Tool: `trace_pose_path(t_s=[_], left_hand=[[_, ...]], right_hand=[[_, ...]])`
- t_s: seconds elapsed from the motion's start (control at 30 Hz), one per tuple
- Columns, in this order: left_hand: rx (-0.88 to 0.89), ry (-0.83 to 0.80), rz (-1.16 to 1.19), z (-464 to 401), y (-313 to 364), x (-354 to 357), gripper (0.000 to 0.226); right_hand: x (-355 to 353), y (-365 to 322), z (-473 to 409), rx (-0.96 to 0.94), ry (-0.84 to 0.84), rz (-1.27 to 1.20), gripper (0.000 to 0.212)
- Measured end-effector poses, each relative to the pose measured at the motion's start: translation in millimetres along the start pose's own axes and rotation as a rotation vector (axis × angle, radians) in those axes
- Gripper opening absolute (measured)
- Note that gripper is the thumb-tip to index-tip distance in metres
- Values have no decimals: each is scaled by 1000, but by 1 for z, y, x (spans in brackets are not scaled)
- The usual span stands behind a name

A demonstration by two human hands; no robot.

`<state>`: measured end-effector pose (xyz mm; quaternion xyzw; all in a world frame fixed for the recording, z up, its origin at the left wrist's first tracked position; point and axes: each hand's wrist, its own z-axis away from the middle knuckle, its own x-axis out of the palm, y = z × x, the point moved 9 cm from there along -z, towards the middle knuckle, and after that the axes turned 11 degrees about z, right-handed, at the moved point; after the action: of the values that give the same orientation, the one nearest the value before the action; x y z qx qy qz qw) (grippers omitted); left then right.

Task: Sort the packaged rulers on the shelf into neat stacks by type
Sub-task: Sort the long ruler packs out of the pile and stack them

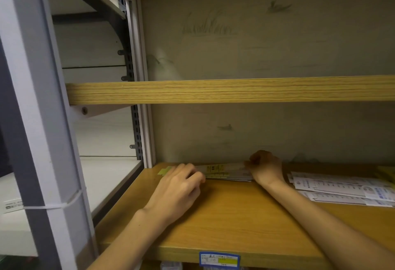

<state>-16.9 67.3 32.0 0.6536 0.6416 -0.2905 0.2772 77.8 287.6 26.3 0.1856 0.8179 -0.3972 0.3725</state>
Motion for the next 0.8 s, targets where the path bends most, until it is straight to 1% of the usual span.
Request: trace_pose_path(t_s=[0.13, 0.27, 0.37, 0.5, 0.6, 0.7, 0.8], left_hand=[[-6, -3, 15, 1, -1, 0, 11], [-12, -2, 20, 2, -1, -1, 11], [-23, 5, 37, 2, 0, -2, 12], [-60, 0, 86, 1, 3, -1, 20], [-91, 8, 129, 0, 4, 3, 18], [-161, 24, 175, -2, 1, 8, 18], [-193, 61, 224, -7, 9, 9, 17]], right_hand=[[2, 1, 1, -11, 0, 58, 27], [0, 2, 2, -10, 18, 64, 29], [-6, -2, 5, -20, 42, 28, 26], [-16, -9, 15, -35, 83, -9, 22], [-26, -15, 27, -66, 112, -45, 20], [-35, -15, 40, -70, 146, -93, 18], [-46, -11, 49, -81, 180, -113, 18]])
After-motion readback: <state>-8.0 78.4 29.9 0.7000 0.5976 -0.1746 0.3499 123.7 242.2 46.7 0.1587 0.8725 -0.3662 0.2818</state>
